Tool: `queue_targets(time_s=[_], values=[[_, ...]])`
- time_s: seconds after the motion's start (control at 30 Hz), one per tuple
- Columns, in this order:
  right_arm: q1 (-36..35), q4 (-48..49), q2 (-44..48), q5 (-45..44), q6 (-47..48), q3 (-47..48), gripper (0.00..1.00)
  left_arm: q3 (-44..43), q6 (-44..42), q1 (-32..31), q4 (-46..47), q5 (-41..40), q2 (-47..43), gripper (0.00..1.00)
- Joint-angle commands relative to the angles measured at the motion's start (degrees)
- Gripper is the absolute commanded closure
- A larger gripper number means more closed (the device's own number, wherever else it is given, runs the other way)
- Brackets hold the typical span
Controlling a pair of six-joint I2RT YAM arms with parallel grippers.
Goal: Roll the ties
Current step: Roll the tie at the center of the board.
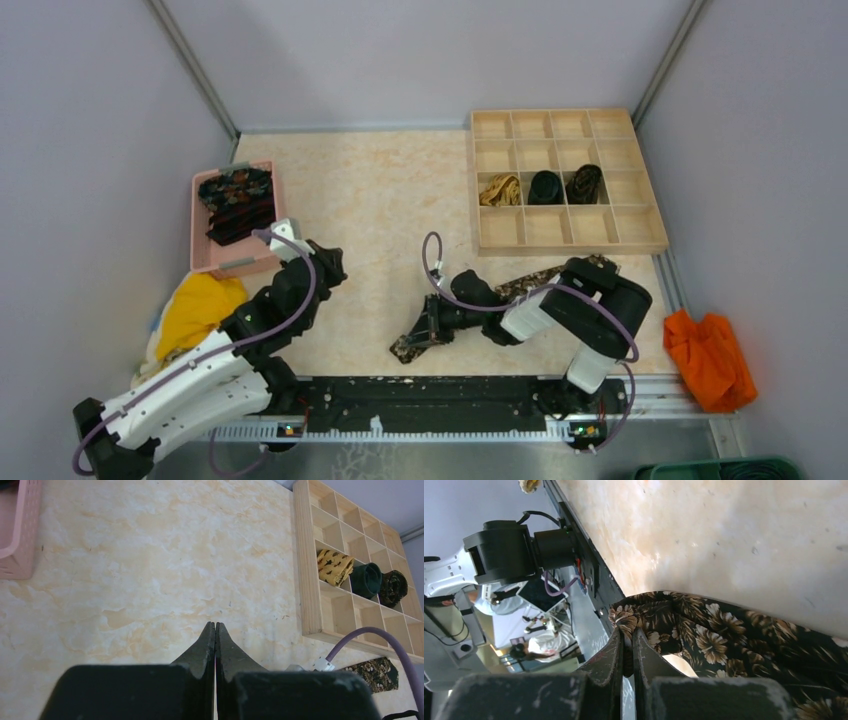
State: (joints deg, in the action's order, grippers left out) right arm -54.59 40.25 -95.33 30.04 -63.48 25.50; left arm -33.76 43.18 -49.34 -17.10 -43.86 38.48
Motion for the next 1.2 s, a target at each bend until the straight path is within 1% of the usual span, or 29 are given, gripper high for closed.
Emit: queue_targets(time_s=[0.0,0.07,0.23,0.37,0.47,0.6,0.67,0.77,0.87,0.97,1.07,1.17], values=[[0.96,12.22,-1.16,2.35,-4.65,-2.32,1.00,0.04,-1.37,0.04,1.90,0.95,0.67,1.00],[1.32,12.84,-0.90,1.89,-5.16,-3.48,1.00,-0.13,-1.45,0.04,2.16,1.19,1.25,1.00],[2.46,10.35,2.39,-0.63,-4.36,-6.10,1.00,0.08,-1.75,0.04,3.78,2.39,2.77,1.00],[3.52,2.55,4.71,-1.74,-0.83,-5.73,1.00,0.10,-1.98,0.04,5.36,3.82,4.99,1.00],[3.85,-1.33,4.85,-2.49,1.15,-5.17,1.00,-0.07,-2.12,0.04,5.95,4.66,6.50,1.00],[3.76,-13.02,5.80,-5.50,6.97,-1.59,0.99,0.08,-2.17,0.04,6.11,5.34,7.47,1.00],[3.64,-19.51,7.31,-8.13,10.01,0.51,0.94,0.39,-2.33,0.04,6.25,5.51,7.50,1.00],[2.72,-29.97,10.02,-13.16,14.80,4.26,0.83,0.79,-3.09,0.08,7.05,6.02,7.53,1.00],[0.91,-37.80,11.37,-16.55,18.60,8.06,0.74,1.13,-3.63,0.04,7.87,6.42,7.94,1.00],[-1.40,-43.65,10.88,-20.33,21.33,12.00,0.73,1.37,-3.12,0.04,7.46,5.89,8.40,1.00],[-4.50,-49.85,8.52,-24.95,24.01,16.11,0.73,1.81,-2.21,0.04,6.70,5.12,8.37,1.00],[-8.13,-56.89,5.55,-31.64,25.49,20.58,0.73,2.42,-1.35,0.04,5.73,5.01,7.75,1.00]])
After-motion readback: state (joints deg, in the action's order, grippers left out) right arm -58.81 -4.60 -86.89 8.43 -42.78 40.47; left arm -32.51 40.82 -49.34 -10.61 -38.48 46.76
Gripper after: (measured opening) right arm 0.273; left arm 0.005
